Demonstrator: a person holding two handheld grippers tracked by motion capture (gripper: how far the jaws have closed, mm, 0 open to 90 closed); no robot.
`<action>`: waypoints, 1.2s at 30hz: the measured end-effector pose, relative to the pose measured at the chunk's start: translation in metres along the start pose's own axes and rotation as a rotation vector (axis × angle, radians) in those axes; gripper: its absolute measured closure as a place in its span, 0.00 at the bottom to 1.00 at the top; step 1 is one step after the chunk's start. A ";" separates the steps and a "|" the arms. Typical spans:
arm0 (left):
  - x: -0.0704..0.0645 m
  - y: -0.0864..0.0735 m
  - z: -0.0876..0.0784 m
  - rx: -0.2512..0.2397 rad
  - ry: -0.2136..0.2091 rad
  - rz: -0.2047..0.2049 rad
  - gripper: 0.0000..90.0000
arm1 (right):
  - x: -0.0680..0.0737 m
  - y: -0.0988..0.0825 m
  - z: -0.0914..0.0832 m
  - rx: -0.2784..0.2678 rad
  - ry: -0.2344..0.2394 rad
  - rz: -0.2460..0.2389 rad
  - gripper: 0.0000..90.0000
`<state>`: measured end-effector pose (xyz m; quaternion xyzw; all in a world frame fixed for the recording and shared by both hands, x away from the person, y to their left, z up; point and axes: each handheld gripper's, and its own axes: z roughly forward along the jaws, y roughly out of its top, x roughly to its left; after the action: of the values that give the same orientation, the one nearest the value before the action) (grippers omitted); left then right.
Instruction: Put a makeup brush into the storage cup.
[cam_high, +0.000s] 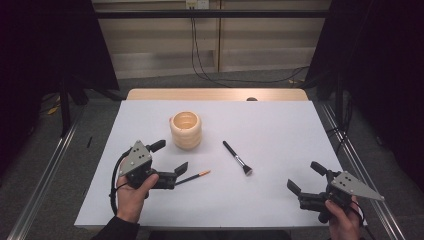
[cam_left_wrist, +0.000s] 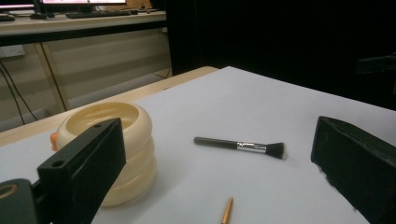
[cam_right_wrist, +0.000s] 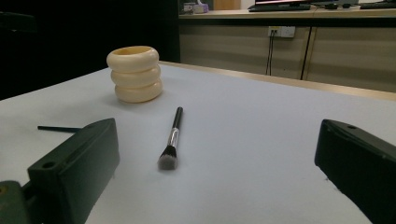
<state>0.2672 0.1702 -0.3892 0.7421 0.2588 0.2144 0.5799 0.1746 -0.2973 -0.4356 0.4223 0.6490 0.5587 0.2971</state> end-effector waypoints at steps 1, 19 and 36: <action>0.001 0.000 0.002 -0.003 -0.014 0.000 0.04 | 0.000 0.000 0.000 0.000 0.001 -0.002 0.00; 0.016 0.006 0.029 0.077 -0.025 -0.067 0.03 | 0.000 0.000 0.000 0.001 0.000 -0.002 0.00; 0.016 0.022 0.050 0.192 -0.054 0.008 0.04 | 0.000 0.000 -0.001 0.004 0.004 0.001 0.00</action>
<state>0.3141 0.1385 -0.3795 0.8008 0.2594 0.1708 0.5121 0.1740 -0.2981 -0.4353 0.4221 0.6506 0.5583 0.2949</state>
